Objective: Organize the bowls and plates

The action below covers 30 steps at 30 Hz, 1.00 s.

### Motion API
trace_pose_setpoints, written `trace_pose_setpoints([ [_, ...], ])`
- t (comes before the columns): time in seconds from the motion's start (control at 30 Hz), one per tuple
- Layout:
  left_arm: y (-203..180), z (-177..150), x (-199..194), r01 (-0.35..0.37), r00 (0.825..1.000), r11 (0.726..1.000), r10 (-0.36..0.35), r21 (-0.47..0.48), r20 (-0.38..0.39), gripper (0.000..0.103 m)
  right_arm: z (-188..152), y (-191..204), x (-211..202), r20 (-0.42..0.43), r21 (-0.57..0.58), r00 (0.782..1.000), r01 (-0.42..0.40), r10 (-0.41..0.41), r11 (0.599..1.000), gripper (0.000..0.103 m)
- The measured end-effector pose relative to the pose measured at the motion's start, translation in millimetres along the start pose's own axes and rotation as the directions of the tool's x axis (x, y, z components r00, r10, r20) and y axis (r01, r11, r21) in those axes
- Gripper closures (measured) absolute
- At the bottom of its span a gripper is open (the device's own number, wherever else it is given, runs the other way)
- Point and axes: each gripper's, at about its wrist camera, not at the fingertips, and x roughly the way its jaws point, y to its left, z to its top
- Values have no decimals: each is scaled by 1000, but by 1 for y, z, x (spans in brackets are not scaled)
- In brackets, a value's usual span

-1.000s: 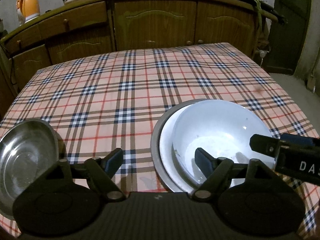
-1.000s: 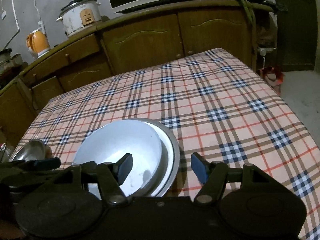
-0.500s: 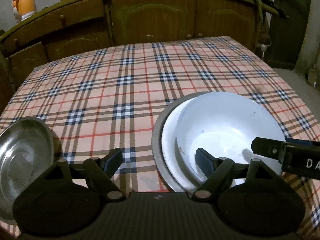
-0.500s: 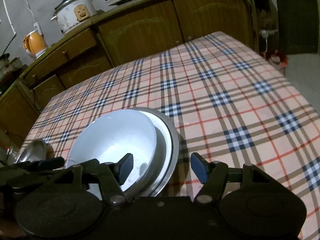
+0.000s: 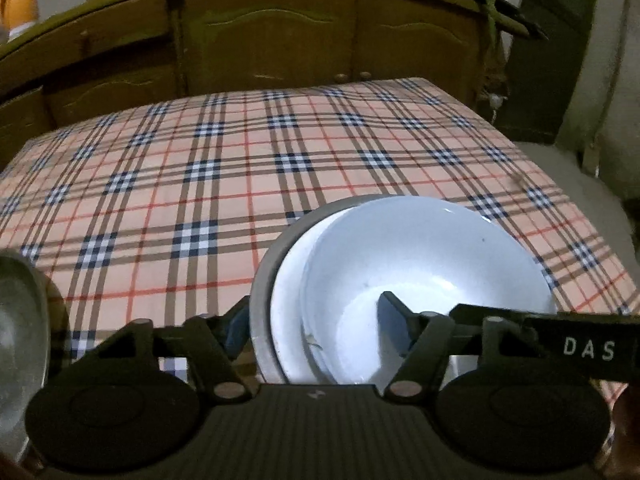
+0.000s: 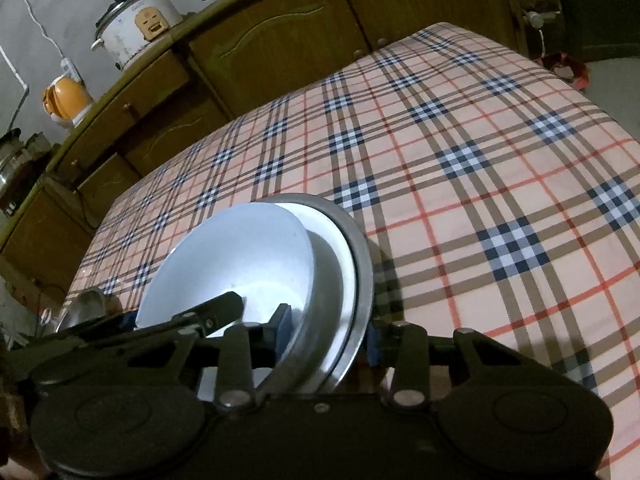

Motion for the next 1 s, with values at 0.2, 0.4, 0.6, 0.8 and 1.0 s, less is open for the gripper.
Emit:
trace_pose_setpoints([
  [0.2,6,-1,-6,16,1000,999,-16,-33,-7,46,0,3,-4,7,13,1000,2,-2,1000,57],
  [0.4,6,0,-21,23,999,999,-22,-41,25,46,4,7,-17,39,20,999,-4,4,1000,57],
  [0.6,3,5,-43,5,998,999,-3,-34,65,47,8,18,-34,76,5,997,-18,18,1000,57],
  [0.8,4,4,-64,-7,995,999,11,-43,95,47,9,31,-49,107,-11,994,-37,38,999,57],
  [1.0,9,4,-84,-27,991,999,32,-45,128,46,7,48,-62,129,-36,990,-59,63,998,57],
])
